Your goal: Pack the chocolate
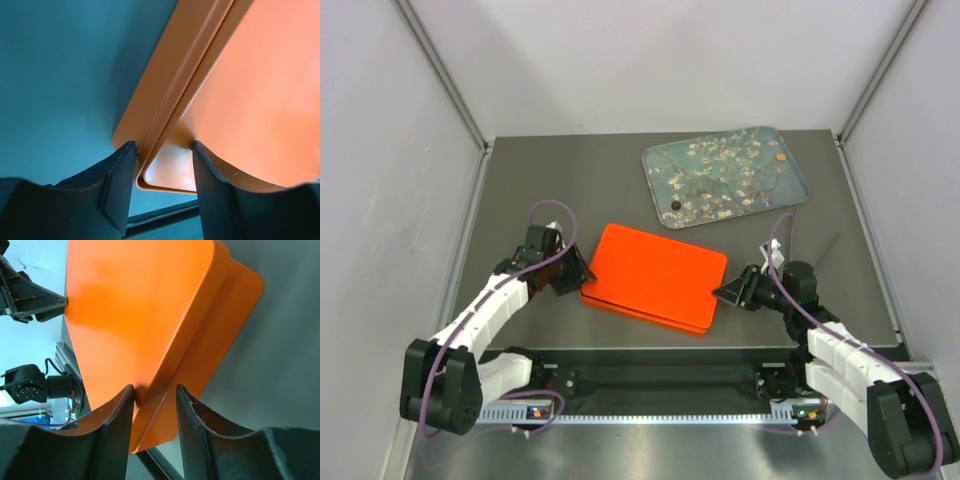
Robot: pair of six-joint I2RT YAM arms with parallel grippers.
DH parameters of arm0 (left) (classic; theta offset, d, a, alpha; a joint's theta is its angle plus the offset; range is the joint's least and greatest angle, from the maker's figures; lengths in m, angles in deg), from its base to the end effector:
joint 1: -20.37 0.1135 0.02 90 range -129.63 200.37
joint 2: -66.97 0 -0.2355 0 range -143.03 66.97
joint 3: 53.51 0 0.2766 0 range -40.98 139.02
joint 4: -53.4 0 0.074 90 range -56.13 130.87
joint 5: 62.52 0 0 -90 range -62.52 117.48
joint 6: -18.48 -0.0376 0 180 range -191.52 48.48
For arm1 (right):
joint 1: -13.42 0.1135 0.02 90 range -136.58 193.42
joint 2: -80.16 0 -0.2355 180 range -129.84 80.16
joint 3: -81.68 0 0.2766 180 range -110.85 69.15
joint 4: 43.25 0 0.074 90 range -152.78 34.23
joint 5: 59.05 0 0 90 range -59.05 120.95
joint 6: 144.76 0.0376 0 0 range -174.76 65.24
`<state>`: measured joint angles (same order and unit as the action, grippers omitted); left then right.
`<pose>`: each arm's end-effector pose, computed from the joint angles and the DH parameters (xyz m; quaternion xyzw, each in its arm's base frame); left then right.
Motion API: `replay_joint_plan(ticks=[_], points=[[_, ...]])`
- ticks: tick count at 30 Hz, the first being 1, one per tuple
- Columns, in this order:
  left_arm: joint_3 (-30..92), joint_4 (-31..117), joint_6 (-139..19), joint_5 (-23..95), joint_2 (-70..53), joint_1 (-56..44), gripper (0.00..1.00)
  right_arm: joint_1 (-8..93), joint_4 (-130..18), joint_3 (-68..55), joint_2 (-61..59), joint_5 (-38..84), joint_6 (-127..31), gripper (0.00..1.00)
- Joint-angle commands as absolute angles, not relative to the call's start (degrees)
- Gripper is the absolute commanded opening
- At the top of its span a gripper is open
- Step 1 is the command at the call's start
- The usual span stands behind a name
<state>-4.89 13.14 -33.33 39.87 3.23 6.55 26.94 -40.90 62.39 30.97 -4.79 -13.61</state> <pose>0.2367 -0.0665 0.1614 -0.1689 0.9345 -0.2223 0.2207 0.1879 0.0678 0.1055 0.0399 0.8283 0.4597 0.3178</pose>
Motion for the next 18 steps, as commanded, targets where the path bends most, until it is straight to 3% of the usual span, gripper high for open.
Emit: replay_joint_plan(ticks=[1, 7, 18], points=[[-7.84, 18.71, -30.04, 46.64, 2.99, 5.7, 0.52, 27.83, -41.27, 62.47, 30.25, -4.03, -13.89, 0.38], [-7.76, 19.16, -29.69, 47.35, 3.77, 4.9, 0.51, 27.92, -42.41, 61.68, 29.01, -2.8, -14.67, 0.3], [-1.53, 11.78, -33.9, 43.04, 7.03, 4.73, 0.65, 28.01, -39.34, 62.3, 26.38, -4.46, -13.97, 0.13]])
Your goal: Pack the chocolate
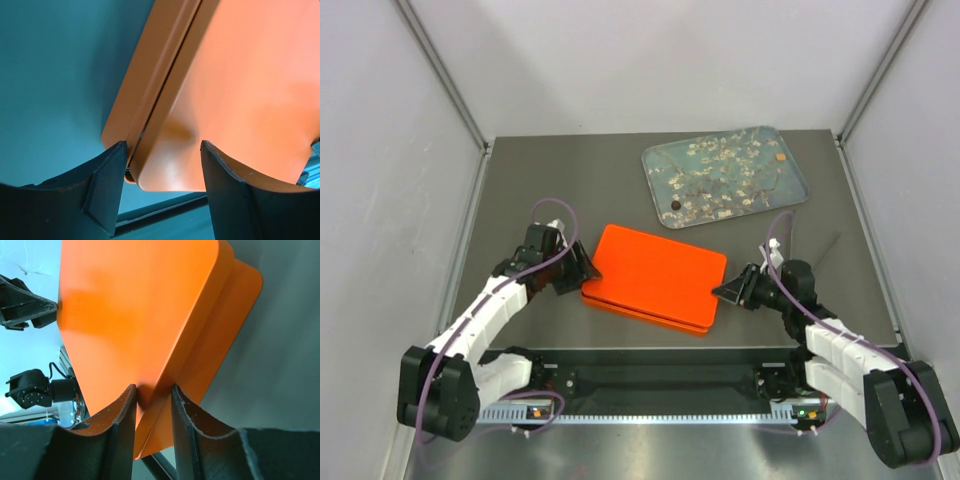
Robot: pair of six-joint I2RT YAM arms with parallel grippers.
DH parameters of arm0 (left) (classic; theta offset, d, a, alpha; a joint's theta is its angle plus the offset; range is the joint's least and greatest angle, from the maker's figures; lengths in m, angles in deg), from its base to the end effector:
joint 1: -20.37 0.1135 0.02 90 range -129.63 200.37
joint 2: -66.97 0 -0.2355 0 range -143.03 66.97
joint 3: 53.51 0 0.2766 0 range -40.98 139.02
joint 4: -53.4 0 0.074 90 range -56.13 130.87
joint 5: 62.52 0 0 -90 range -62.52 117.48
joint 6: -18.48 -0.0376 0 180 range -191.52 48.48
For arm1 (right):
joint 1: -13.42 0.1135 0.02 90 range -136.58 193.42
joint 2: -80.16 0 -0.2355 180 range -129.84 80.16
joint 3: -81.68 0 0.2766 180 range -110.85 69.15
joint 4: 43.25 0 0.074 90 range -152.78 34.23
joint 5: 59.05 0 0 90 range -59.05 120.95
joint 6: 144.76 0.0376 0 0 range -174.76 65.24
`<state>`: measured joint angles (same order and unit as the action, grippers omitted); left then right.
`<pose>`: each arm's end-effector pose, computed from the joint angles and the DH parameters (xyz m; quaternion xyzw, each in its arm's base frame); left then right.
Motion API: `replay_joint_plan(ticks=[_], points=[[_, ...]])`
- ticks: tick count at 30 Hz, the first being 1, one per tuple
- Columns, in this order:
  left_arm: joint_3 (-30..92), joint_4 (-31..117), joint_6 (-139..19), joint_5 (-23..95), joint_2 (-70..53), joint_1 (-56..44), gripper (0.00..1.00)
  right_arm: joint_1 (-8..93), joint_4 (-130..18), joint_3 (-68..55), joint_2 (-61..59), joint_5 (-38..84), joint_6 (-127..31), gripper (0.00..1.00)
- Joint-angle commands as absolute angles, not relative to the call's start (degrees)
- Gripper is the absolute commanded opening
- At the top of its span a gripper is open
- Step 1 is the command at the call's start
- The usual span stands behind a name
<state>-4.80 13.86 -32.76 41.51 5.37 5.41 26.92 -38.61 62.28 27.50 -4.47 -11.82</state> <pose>0.2343 -0.0720 0.1714 -0.1553 0.9276 -0.2476 0.2329 0.1897 0.0679 0.0989 0.0580 0.8318 0.4604 0.3047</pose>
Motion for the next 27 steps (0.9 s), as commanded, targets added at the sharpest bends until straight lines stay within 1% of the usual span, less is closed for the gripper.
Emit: replay_joint_plan(ticks=[1, 5, 18, 22, 23, 24, 27], points=[[-1.43, 11.78, -34.6, 43.65, 6.95, 4.73, 0.65, 27.83, -39.25, 62.38, 26.37, -4.55, -13.97, 0.12], [-0.99, 12.57, -36.01, 44.79, 5.81, 4.73, 0.63, 27.83, -39.08, 62.38, 26.11, -4.82, -14.15, 0.1], [2.61, 17.57, -40.32, 45.68, 1.15, 4.73, 0.57, 27.92, -41.18, 61.59, 27.6, -4.55, -14.76, 0.1], [3.14, 18.8, -41.55, 46.73, 0.62, 4.73, 0.53, 27.83, -42.32, 60.98, 28.31, -4.38, -15.38, 0.1], [3.05, 19.42, -41.55, 47.17, 0.7, 4.73, 0.49, 27.83, -42.41, 60.89, 28.4, -4.38, -15.47, 0.09], [2.96, 20.29, -41.46, 47.52, 0.79, 4.73, 0.48, 27.83, -42.5, 60.89, 28.4, -4.38, -15.47, 0.09], [3.05, 20.3, -41.46, 46.74, -0.08, 4.73, 0.47, 27.83, -42.59, 60.63, 28.31, -4.38, -15.56, 0.09]])
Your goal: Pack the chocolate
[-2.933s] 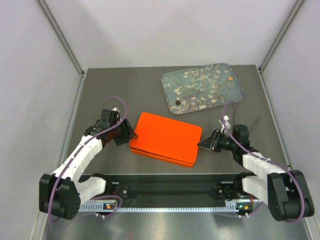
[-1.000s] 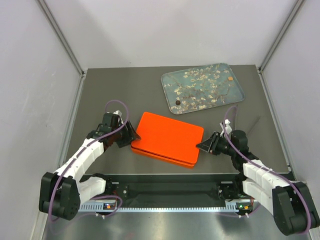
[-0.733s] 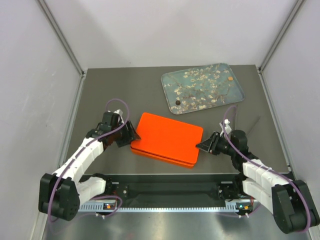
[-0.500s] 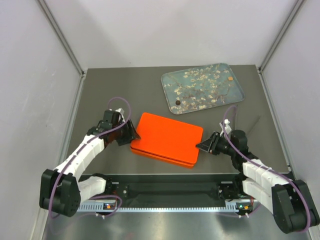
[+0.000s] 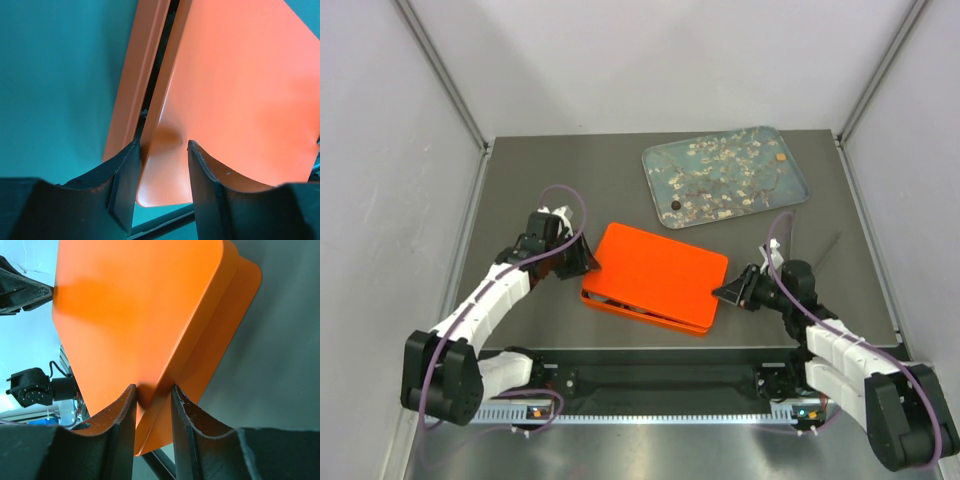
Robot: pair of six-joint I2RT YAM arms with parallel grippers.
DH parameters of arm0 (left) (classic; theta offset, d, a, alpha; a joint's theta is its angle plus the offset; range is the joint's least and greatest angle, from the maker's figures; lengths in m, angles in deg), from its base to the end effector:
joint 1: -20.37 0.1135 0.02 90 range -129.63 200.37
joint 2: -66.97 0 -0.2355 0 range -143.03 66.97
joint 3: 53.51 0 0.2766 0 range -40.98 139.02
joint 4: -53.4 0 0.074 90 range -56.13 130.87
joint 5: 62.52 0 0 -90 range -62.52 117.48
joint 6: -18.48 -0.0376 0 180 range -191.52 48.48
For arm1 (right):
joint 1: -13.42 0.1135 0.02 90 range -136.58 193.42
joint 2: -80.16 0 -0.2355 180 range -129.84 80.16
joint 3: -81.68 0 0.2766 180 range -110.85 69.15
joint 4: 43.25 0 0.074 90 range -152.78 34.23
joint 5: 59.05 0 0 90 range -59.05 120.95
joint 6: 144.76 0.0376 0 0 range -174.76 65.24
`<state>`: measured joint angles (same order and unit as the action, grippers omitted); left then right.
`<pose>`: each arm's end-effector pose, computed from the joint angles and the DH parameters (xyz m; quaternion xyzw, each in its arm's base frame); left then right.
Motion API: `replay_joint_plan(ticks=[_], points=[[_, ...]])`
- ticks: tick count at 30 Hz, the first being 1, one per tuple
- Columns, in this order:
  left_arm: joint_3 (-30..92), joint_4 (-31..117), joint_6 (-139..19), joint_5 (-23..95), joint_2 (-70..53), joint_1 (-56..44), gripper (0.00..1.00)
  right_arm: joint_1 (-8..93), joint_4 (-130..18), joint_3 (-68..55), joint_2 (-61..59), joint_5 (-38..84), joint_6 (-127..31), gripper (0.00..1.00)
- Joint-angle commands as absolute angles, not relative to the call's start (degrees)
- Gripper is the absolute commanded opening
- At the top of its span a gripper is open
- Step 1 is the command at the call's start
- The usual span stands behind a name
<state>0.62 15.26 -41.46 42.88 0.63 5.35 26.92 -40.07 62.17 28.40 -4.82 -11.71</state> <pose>0.2545 -0.0786 0.1858 -0.0770 0.9302 -0.2452 0.2621 0.1889 0.0679 0.1001 0.0586 0.8329 0.4617 0.2995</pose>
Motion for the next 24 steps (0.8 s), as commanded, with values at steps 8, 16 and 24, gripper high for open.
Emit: replay_joint_plan(ticks=[8, 16, 24], points=[[2.96, 19.87, -41.55, 47.87, -1.23, 4.73, 0.42, 27.92, -43.2, 60.01, 28.74, -4.73, -16.08, 0.09], [3.93, 16.08, -40.59, 47.96, 3.86, 4.73, 0.31, 28.01, -47.16, 57.02, 33.4, -5.87, -17.75, 0.08], [3.93, 12.84, -39.18, 48.41, 6.33, 4.64, 0.29, 29.24, -47.6, 55.62, 33.84, -6.84, -17.67, 0.06]])
